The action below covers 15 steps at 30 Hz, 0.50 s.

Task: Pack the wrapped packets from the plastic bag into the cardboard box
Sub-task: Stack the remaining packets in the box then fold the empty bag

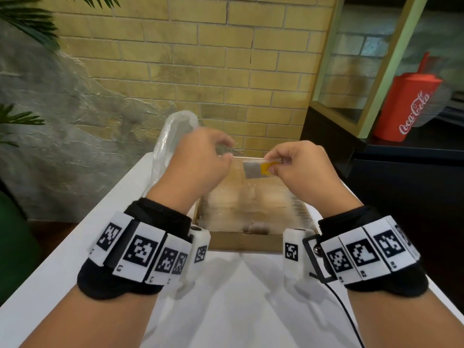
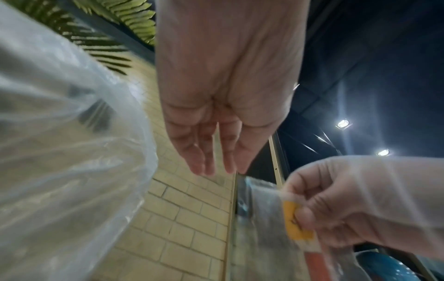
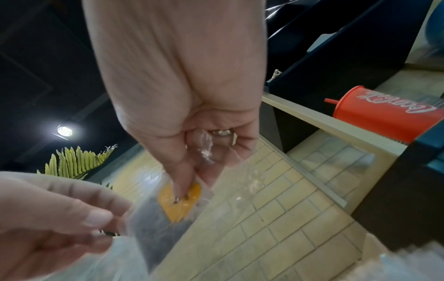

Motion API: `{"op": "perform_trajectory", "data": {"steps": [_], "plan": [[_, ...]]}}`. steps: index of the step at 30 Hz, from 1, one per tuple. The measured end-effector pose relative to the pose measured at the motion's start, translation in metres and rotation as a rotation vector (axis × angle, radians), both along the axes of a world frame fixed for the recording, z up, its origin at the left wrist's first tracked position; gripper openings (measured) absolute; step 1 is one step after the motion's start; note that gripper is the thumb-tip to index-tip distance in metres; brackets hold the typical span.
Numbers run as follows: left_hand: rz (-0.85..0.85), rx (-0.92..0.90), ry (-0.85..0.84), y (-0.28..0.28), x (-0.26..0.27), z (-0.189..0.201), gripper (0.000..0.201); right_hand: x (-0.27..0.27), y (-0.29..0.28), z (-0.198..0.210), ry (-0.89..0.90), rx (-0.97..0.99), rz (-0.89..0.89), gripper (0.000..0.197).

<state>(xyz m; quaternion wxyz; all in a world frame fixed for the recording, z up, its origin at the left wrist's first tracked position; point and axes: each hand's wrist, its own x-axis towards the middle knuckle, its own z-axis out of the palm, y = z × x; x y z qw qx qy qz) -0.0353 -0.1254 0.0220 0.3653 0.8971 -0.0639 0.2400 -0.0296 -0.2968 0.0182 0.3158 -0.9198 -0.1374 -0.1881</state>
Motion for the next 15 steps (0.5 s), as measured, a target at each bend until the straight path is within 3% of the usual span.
{"op": "perform_trajectory", "data": {"steps": [2, 4, 8, 11, 15], "plan": [[0.155, 0.088, -0.152, 0.008, -0.001, 0.007, 0.021, 0.002, -0.001, -0.001, 0.055, 0.008, -0.013, 0.016], [0.264, 0.141, -0.191, 0.012, -0.005, 0.013, 0.022, 0.004, -0.001, -0.003, 0.145, -0.062, -0.006, 0.018], [0.368, 0.274, 0.106, 0.020, -0.006, 0.012, 0.030, 0.009, 0.003, -0.008, 0.303, -0.317, -0.011, 0.030], [0.372, 0.398, 0.314, 0.024, -0.002, 0.008, 0.044, 0.010, 0.003, -0.008, 0.375, -0.355, -0.014, 0.039], [0.358, 0.389, 0.316, 0.026, 0.003, 0.007, 0.045, 0.009, 0.002, -0.010, 0.296, -0.259, 0.019, 0.030]]}}
